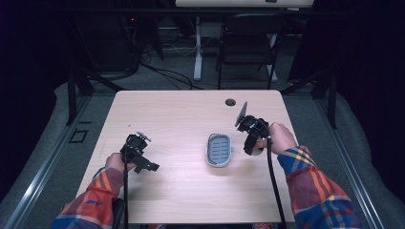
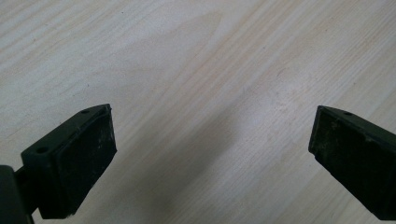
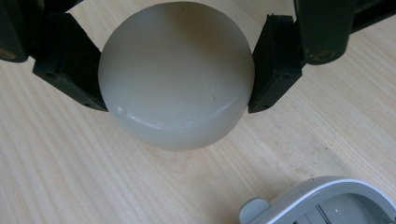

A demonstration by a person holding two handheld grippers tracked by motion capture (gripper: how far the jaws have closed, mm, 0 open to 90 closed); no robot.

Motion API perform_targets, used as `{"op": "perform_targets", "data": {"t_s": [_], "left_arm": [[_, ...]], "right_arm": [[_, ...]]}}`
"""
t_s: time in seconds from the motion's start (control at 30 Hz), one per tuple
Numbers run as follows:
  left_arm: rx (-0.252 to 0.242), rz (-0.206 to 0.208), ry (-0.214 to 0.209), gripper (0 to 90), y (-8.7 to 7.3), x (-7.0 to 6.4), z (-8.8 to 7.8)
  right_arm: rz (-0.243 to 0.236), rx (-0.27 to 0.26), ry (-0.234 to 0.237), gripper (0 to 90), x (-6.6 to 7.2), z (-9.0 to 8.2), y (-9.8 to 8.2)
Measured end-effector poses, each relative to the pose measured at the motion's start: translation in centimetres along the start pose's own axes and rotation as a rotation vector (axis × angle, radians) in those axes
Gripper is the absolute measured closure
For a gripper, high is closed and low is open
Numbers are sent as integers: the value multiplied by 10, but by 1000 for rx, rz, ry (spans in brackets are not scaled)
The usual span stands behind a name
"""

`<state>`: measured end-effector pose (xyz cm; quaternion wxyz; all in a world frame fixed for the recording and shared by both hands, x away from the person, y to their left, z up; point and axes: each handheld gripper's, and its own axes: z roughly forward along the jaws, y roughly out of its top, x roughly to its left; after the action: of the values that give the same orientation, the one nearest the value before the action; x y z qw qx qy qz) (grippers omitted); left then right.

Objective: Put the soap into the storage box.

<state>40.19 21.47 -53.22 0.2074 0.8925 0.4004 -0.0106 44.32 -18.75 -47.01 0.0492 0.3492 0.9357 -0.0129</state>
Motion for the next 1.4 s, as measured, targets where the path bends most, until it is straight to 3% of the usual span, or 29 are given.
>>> {"op": "perform_targets", "data": {"t_s": [1.4], "left_arm": [[-1,-1,-2,4,0,0,0]], "right_arm": [[-55,-17,-16,244,11,-25,31]]}}
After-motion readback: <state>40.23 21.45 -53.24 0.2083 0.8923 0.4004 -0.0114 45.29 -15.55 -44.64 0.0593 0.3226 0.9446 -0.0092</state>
